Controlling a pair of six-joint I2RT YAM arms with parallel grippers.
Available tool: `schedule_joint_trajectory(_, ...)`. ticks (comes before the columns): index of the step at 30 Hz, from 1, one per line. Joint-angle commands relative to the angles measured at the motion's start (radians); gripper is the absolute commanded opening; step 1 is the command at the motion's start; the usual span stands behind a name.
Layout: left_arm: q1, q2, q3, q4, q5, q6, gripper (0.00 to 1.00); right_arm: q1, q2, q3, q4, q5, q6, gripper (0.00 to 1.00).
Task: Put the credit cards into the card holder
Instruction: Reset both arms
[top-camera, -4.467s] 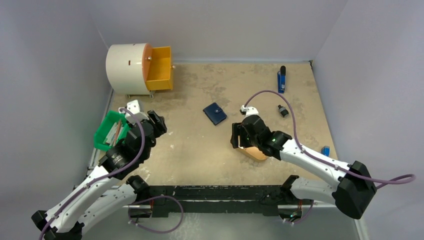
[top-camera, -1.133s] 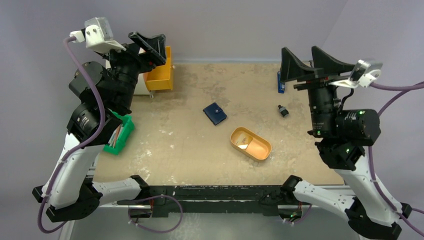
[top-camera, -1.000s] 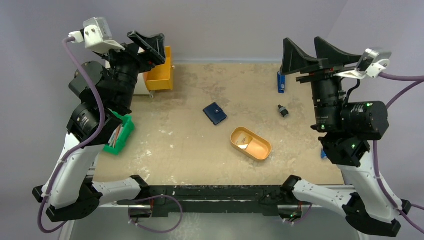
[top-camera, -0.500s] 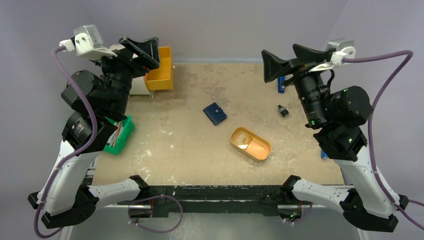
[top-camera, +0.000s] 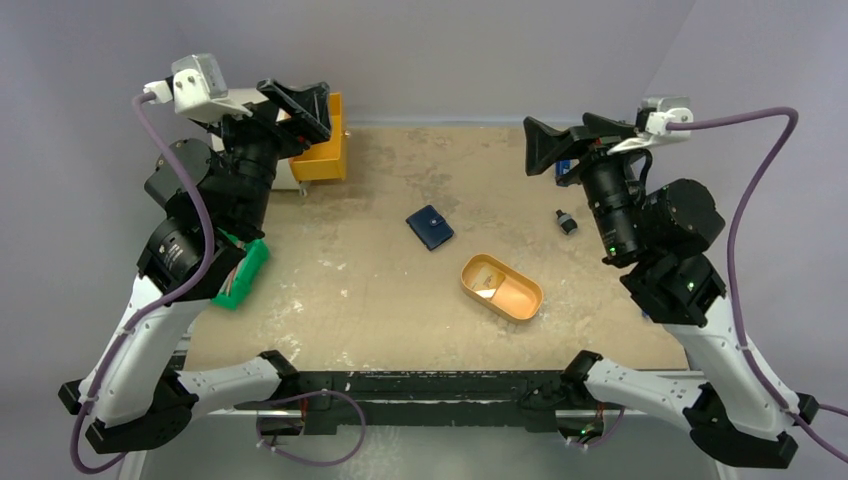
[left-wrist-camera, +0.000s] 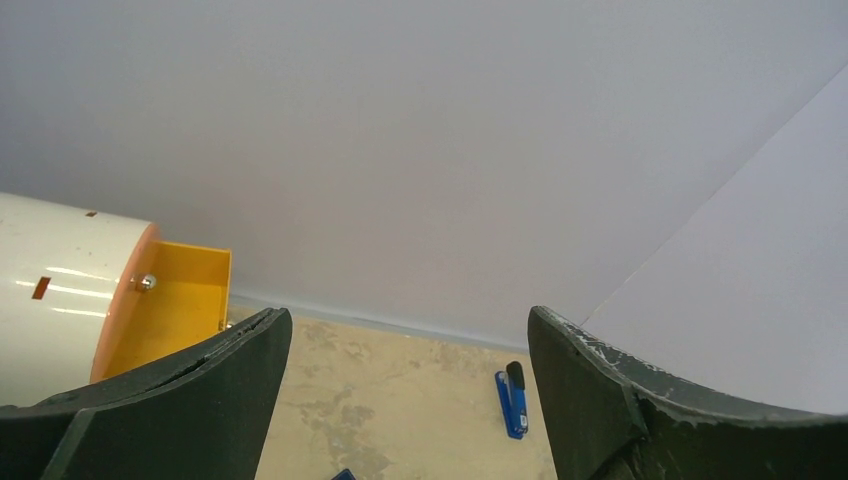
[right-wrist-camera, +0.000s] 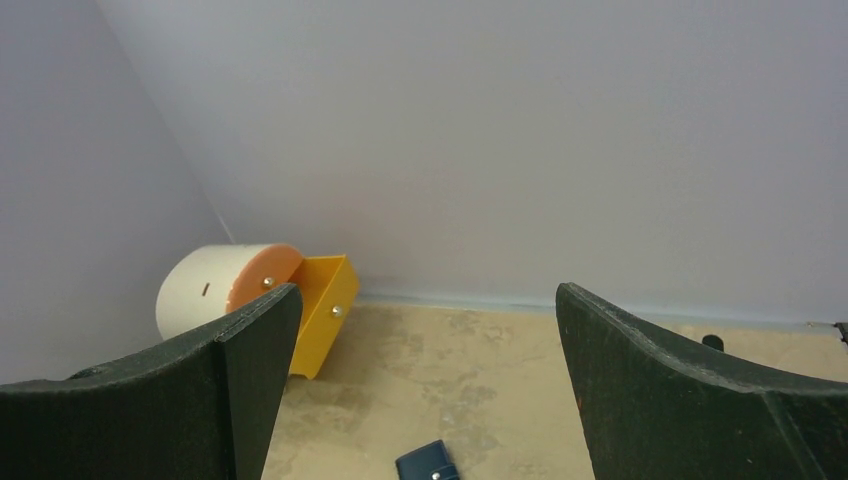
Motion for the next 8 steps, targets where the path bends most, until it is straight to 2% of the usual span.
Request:
schedule_joint_trajectory(1, 0.002, -0.009, 0.005, 0.037, 0.014, -0.024, 0.88, 0.001, -0.034, 0.026, 0.052, 0.038, 0.015, 0.99)
schedule_joint_trajectory(8, 0.003, 0.002, 0.024, -0.003, -0.012, -0.033, 0.88, 0.001, -0.032, 0.025, 0.057, 0.038, 0.01, 0.99)
